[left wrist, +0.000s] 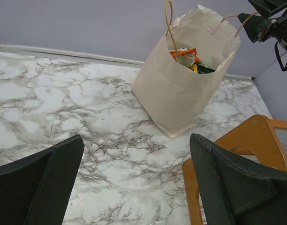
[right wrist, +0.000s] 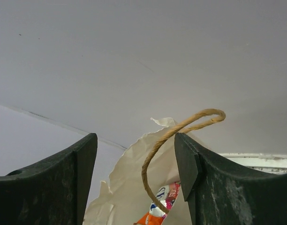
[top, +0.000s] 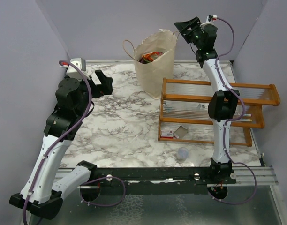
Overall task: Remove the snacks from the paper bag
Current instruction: Adjust the paper bag at the center of the board.
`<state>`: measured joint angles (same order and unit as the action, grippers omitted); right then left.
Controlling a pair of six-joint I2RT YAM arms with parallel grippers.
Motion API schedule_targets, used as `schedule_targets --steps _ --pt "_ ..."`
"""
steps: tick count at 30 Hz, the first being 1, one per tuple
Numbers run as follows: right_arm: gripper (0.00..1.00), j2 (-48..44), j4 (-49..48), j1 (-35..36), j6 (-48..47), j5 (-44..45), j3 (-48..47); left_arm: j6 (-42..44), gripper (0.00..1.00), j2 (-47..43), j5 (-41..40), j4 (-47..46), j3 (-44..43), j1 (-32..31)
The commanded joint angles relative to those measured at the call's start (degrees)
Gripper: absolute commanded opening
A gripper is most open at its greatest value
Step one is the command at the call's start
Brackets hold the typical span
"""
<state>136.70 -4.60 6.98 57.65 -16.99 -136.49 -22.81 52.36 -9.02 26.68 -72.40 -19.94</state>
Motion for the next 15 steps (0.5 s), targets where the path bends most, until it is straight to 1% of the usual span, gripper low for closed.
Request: schedule_targets --steps 1,6,10,11,13,15 --pt "0.65 1.79 -3.64 -0.10 1.85 1.84 -2.63 -0.62 0.99 -1.26 -0.06 0.10 0.73 0.33" --pt "0.51 2.31 -5.75 -0.20 3.27 1.37 -2.65 -1.13 0.99 -1.46 0.29 -0.12 1.94 0.25" --pt "0.43 1.74 -5.84 -0.21 2.28 2.37 -2.86 -1.34 0.99 -1.56 0.57 -0.03 1.93 0.27" --pt "0.40 1.65 -5.56 -0.28 1.89 2.36 -3.32 -1.36 0.99 -1.63 0.53 0.06 1.98 0.26" --pt "0.25 1.41 -5.27 -0.38 1.27 1.77 -4.05 -1.36 0.99 -1.86 0.45 0.16 1.89 0.24" --pt "0.16 1.16 -5.57 -0.56 0.51 0.21 -4.51 -1.47 0.99 -2.04 0.40 0.30 1.79 0.26"
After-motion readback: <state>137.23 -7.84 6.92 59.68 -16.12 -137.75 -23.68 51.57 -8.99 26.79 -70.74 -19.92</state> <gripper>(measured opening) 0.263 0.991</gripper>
